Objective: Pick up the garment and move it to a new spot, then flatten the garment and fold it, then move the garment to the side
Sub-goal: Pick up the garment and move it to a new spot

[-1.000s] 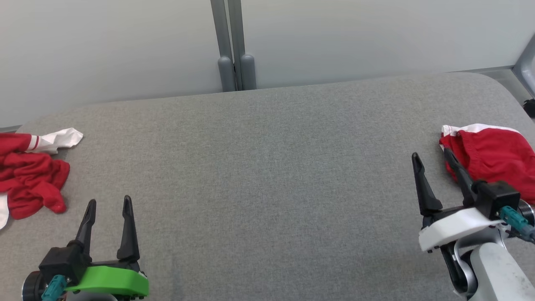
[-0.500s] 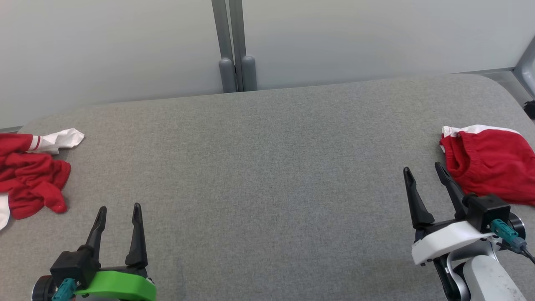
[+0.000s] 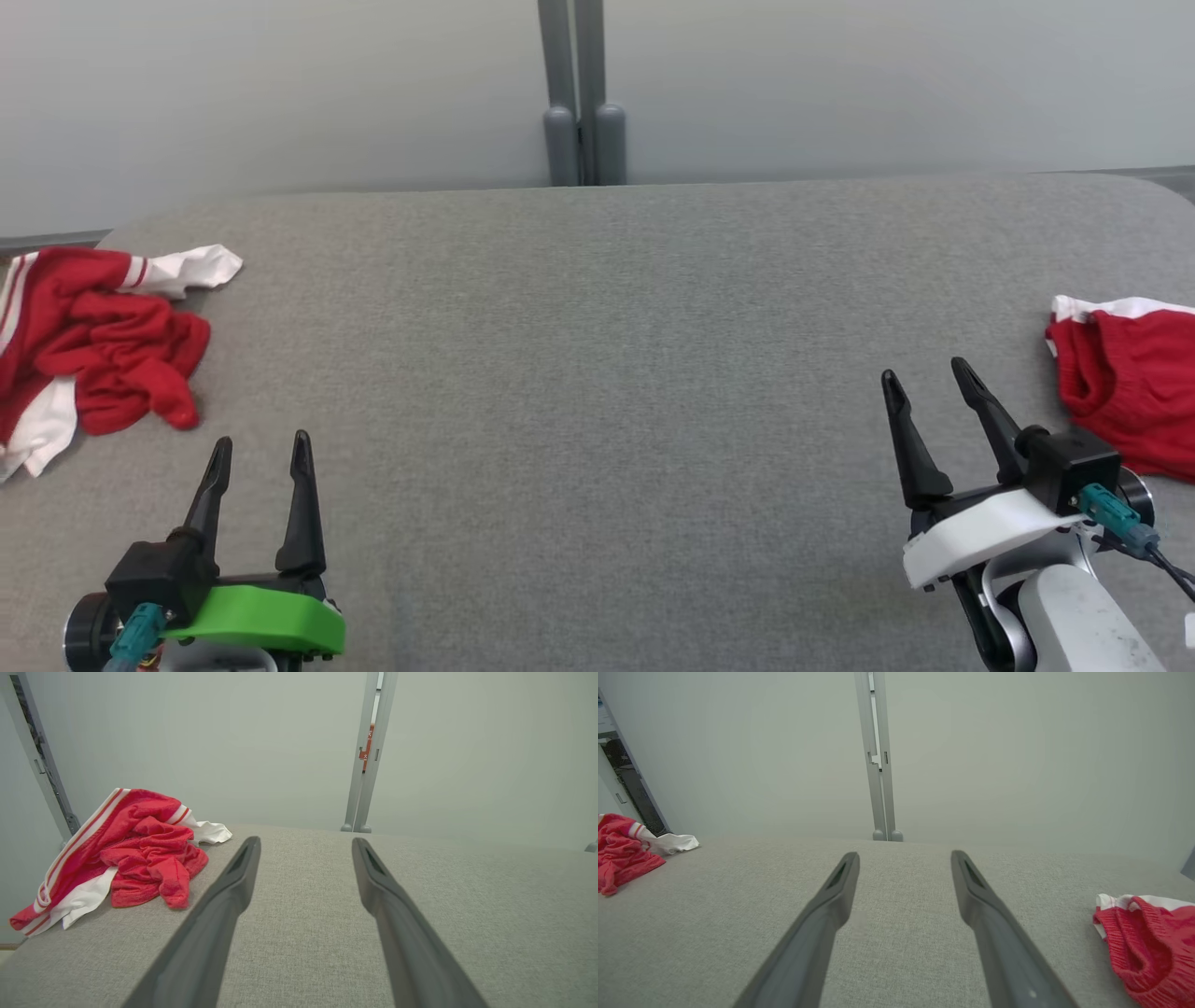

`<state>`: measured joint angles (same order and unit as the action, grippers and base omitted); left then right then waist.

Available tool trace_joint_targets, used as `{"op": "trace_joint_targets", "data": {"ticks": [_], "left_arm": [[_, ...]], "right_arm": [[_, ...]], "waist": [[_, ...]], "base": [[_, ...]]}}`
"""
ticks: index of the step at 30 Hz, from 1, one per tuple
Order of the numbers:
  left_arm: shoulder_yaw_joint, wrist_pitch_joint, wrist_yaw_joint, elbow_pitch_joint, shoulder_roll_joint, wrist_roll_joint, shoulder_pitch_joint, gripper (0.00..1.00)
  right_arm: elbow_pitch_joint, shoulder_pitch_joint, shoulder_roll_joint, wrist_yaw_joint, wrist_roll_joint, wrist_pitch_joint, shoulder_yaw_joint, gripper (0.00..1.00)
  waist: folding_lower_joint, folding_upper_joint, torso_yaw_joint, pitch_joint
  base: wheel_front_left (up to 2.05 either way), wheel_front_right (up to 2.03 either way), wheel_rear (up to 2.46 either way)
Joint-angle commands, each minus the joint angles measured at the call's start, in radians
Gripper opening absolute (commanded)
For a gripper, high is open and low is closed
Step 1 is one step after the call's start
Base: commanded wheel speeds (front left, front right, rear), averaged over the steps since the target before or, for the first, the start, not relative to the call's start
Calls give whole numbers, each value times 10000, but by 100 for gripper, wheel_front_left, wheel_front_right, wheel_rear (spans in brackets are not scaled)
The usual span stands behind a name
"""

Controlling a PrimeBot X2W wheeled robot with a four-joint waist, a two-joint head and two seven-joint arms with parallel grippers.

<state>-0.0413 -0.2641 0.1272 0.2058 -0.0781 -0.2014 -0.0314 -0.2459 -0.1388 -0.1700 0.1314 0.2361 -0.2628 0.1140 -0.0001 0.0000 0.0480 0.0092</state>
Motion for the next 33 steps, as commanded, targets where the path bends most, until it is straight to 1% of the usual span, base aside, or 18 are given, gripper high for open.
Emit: {"op": "trace_joint_targets", "data": {"ticks": [1,3,9,13,16,21,23,26,30,33], "left_arm": [[-78,2,28,-47,-2,-13,-109,100],[-140,2,6,-77,15,24,-142,100],[-458,2,-94,60,34,75,-67,100],[-632,2,-138,112,73,37,61,100],[-761,2,-180,131,99,-1,170,100],[-915,0,-184,81,128,-43,195,100],[-1004,0,-138,8,145,-318,66,100],[-974,122,-104,-139,40,-422,-249,100],[-1065,1074,-55,-538,-279,-926,-944,100],[-1161,2216,-57,-919,-605,-1377,-1695,100]], "right_arm": [[52,-141,30,-15,73,-24,51,100],[72,-98,104,-15,113,-24,141,100],[23,-112,136,-15,276,-25,654,100],[33,-158,65,-15,347,-25,867,100],[109,-146,52,-15,367,-25,984,100],[131,-252,-35,-15,409,-25,1166,100],[147,-314,-55,-15,402,-25,1256,100],[179,-344,-133,-15,403,-25,1338,100],[285,-580,-278,-15,374,-25,1386,100],[447,-734,-369,-15,253,-25,1410,100]], "waist": [[1,0,740,166],[1,0,1212,166],[1,0,2316,99],[1,0,2880,58],[1,0,3170,40],[1,0,3388,89],[1,0,3374,166],[1,0,3343,270],[1,0,3168,553],[1,0,2946,920]], "base": [[0,0,0],[0,0,0],[0,0,0],[0,0,0],[0,0,0],[0,0,0],[0,0,0],[0,0,0],[0,0,0],[0,0,0]]}}
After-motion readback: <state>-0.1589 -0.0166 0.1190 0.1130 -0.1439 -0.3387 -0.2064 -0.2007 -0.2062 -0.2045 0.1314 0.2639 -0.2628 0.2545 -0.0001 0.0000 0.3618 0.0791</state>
